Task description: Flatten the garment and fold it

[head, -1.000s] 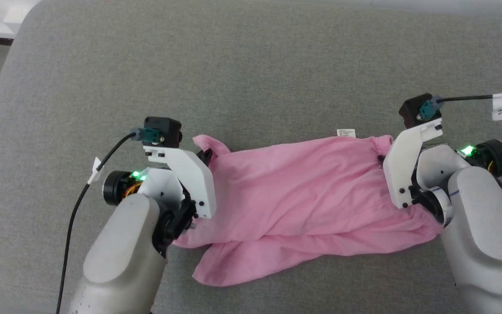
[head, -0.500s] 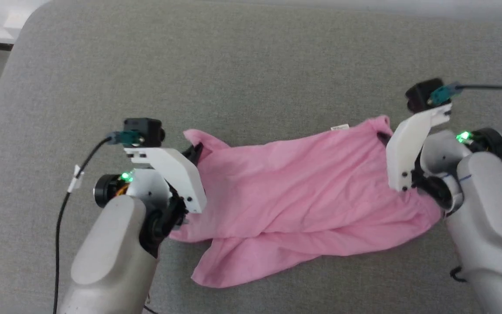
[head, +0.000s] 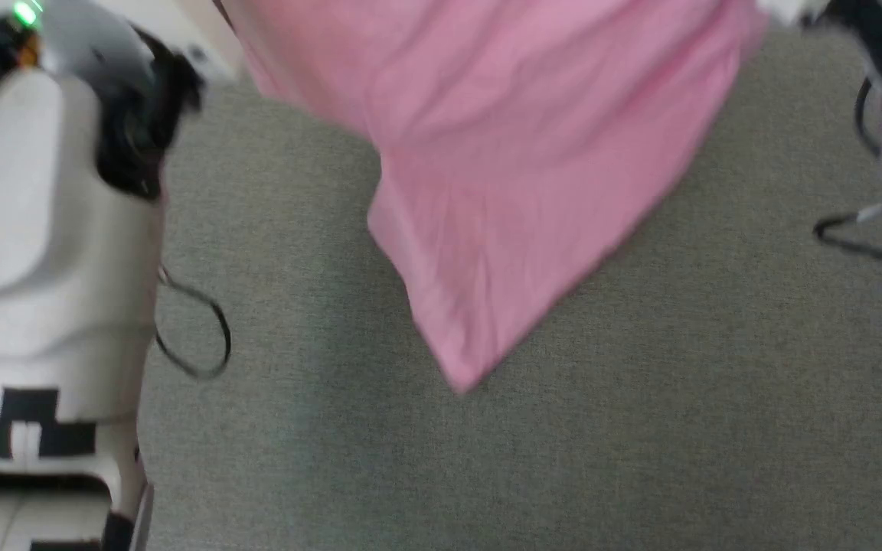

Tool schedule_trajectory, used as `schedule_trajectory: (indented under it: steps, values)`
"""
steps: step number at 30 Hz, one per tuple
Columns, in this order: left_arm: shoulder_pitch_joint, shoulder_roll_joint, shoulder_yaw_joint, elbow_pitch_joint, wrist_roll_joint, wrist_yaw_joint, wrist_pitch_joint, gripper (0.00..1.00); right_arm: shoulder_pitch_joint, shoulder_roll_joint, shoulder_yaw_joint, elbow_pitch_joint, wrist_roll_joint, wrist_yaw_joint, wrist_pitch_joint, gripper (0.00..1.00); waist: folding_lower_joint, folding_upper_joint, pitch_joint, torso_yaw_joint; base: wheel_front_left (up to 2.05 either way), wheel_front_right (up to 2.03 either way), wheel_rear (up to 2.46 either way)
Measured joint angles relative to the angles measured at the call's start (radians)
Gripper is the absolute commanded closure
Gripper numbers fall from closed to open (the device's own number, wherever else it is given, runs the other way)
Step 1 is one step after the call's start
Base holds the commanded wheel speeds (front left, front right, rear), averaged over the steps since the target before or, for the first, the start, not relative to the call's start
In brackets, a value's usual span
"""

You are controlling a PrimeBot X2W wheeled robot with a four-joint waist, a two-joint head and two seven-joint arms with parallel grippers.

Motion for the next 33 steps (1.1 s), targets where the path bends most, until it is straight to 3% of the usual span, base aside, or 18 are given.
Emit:
schedule_trajectory:
  steps: [8,16,24,29,33]
  values:
    - [-0.244,0.007,0.049,0.083,0.024,0.019,-0.154,1.00,-0.265,0.020,-0.027,0.121,-0.045,0.002,-0.225,1.00,0.0001,0.0000,0.036,-0.030,0.00,0.00,0.00]
    - [-0.246,0.007,0.018,0.155,0.028,-0.036,-0.210,1.00,-0.255,-0.020,0.040,0.185,0.005,0.002,-0.286,1.00,0.0001,0.0000,0.064,-0.043,0.00,0.00,0.00]
    - [0.028,-0.030,-0.008,0.140,0.001,-0.085,-0.296,1.00,0.122,-0.136,0.189,0.006,0.221,0.001,-0.324,1.00,0.0000,0.0000,0.034,-0.036,0.00,0.00,0.00]
    - [0.289,-0.056,0.006,0.028,-0.042,-0.081,-0.329,1.00,0.434,-0.210,0.193,-0.169,0.318,0.001,-0.369,1.00,-0.0002,0.0000,-0.020,-0.032,0.00,0.00,0.00]
    - [0.519,-0.076,0.010,-0.095,-0.095,-0.066,-0.312,1.00,0.696,-0.216,0.148,-0.266,0.388,0.001,-0.361,1.00,-0.0003,0.0000,-0.075,-0.029,0.00,0.00,0.00]
